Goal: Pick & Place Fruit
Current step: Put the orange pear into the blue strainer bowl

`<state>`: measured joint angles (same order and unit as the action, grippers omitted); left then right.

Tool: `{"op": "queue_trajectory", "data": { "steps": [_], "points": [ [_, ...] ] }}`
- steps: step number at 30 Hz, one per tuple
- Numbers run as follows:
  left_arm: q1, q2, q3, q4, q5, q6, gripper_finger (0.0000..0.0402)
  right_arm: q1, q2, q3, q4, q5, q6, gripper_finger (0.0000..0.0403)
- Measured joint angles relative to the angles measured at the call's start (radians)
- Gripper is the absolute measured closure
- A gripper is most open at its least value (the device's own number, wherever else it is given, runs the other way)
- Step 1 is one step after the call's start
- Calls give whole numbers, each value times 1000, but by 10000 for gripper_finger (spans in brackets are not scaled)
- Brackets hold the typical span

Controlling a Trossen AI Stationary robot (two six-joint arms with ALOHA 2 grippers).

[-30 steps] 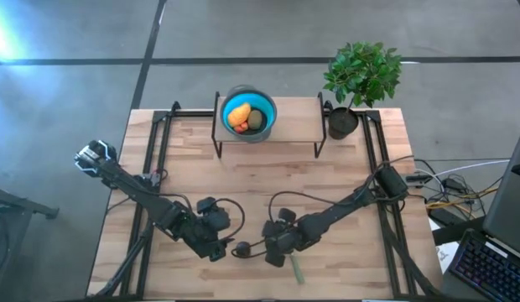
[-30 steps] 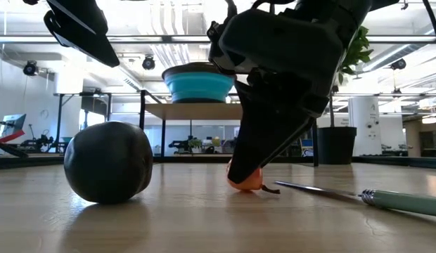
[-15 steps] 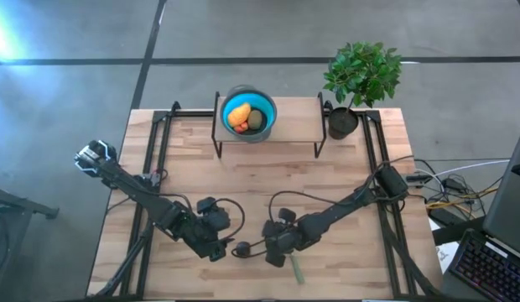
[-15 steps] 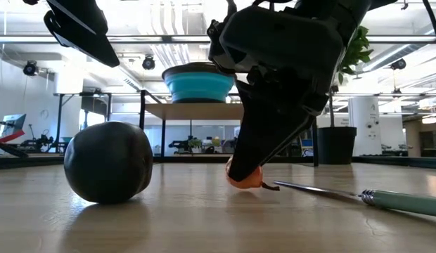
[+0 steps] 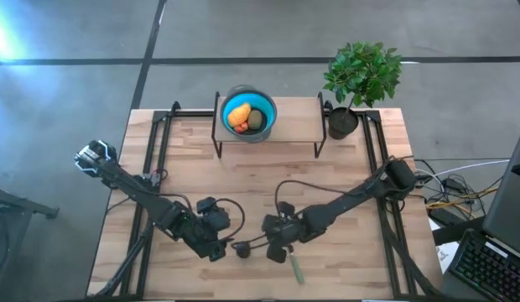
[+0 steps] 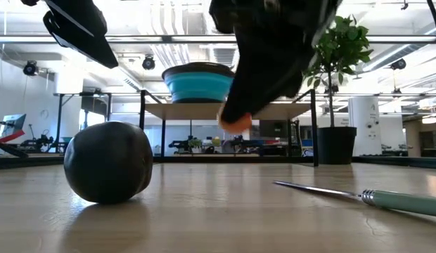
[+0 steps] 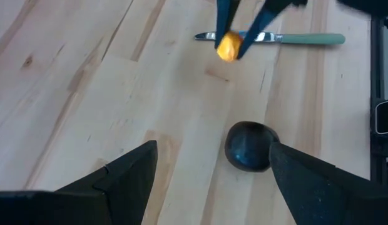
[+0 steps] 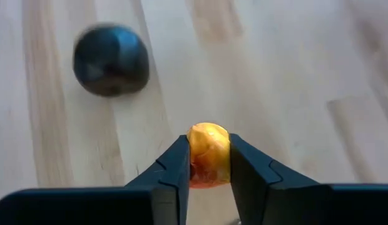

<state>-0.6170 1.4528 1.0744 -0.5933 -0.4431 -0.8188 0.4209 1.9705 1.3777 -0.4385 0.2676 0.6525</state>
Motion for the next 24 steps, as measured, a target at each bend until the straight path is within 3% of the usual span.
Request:
{"op": "queue_trajectory", "data": {
  "steps": [24],
  "points": [
    [0,0,-2,-16,0,18,90,-204,-265,-2,-2,11,-300,319]
  ]
}}
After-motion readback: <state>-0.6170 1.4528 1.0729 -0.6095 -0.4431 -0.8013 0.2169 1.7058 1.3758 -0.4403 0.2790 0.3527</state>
